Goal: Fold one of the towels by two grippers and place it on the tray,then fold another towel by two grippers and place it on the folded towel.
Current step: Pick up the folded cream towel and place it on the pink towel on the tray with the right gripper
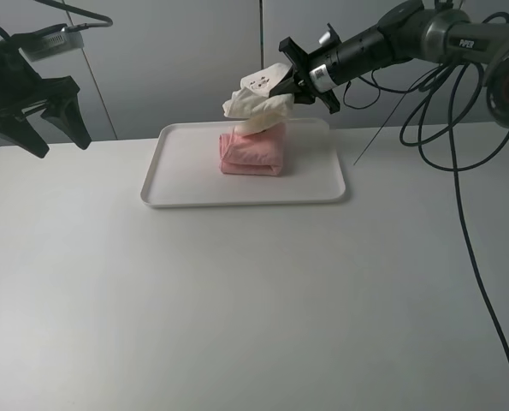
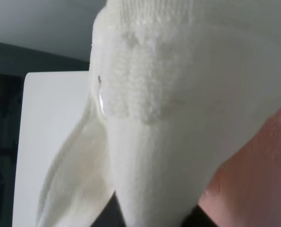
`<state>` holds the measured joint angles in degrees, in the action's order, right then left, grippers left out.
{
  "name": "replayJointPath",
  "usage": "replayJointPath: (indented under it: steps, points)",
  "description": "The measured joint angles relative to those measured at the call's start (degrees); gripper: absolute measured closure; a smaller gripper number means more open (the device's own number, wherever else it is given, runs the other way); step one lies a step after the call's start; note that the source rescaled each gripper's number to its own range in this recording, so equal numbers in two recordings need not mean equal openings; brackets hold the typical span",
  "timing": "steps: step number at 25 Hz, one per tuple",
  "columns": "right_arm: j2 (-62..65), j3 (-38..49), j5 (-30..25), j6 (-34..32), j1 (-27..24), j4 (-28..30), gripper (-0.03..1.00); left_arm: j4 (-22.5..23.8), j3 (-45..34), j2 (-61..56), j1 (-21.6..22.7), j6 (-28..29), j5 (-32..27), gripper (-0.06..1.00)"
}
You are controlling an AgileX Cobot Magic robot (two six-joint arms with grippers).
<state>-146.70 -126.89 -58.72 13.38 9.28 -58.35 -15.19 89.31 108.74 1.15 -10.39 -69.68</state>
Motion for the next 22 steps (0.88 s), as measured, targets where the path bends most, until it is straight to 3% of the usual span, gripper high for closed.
replayJointPath:
  steps: [10,22]
  points:
    - [-1.4,0.0,-5.2,2.8,-0.1,-17.9,0.84,-0.1,0.0,0.0,0.0,-0.1,0.0,0.04]
    - [-4.5,0.0,-10.4,3.1,0.2,-14.1,0.84,-0.1,0.0,0.0,0.0,-0.2,0.0,0.04]
